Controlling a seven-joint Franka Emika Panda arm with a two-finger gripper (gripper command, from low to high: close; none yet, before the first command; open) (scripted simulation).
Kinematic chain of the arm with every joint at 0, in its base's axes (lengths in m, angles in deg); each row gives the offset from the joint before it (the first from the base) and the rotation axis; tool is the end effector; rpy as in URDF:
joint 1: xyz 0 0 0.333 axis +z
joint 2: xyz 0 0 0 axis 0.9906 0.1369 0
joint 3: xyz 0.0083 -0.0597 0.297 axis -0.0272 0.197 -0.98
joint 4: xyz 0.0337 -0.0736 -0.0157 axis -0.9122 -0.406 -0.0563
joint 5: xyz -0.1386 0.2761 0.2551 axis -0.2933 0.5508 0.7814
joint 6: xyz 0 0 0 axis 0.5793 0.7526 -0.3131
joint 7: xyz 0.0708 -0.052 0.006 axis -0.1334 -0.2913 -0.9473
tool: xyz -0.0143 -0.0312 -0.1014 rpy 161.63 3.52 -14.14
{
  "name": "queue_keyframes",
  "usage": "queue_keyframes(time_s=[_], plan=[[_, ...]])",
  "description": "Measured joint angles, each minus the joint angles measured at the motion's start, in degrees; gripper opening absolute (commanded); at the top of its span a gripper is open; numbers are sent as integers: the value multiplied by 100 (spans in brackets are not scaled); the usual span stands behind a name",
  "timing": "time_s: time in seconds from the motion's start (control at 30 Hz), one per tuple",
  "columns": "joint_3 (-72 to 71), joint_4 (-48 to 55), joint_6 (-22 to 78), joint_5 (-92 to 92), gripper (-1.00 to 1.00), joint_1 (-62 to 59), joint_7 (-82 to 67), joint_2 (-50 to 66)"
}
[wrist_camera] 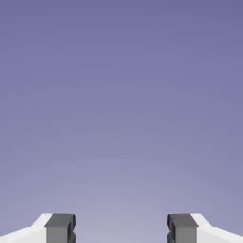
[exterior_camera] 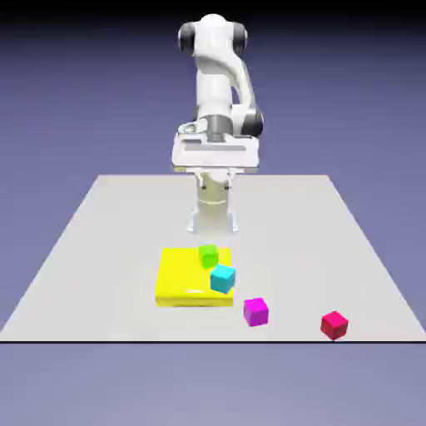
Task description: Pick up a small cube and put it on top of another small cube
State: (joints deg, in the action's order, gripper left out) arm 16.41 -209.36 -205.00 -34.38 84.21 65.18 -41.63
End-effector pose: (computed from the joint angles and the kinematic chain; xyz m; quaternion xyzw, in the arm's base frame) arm 0.4111 0.0140 0.4356 -0.8672 0.3206 -0.3520 0.1459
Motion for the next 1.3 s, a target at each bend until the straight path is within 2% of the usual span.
queue_keyframes(time_s=[0.9, 1.1, 1.13, 1.2, 1.3], plan=[[-53, 2592, -1074, 2018, 0, 3124, -1415, 5606], [-321, 3371, -1504, 1964, 0, 2930, -1471, 6852], [-352, 3454, -1551, 1951, -100, 2897, -1473, 6979], [-352, 3454, -1550, 1950, -100, 2897, -1472, 6979], [-200, 3050, -1321, 2009, -100, 3057, -1458, 6357]])
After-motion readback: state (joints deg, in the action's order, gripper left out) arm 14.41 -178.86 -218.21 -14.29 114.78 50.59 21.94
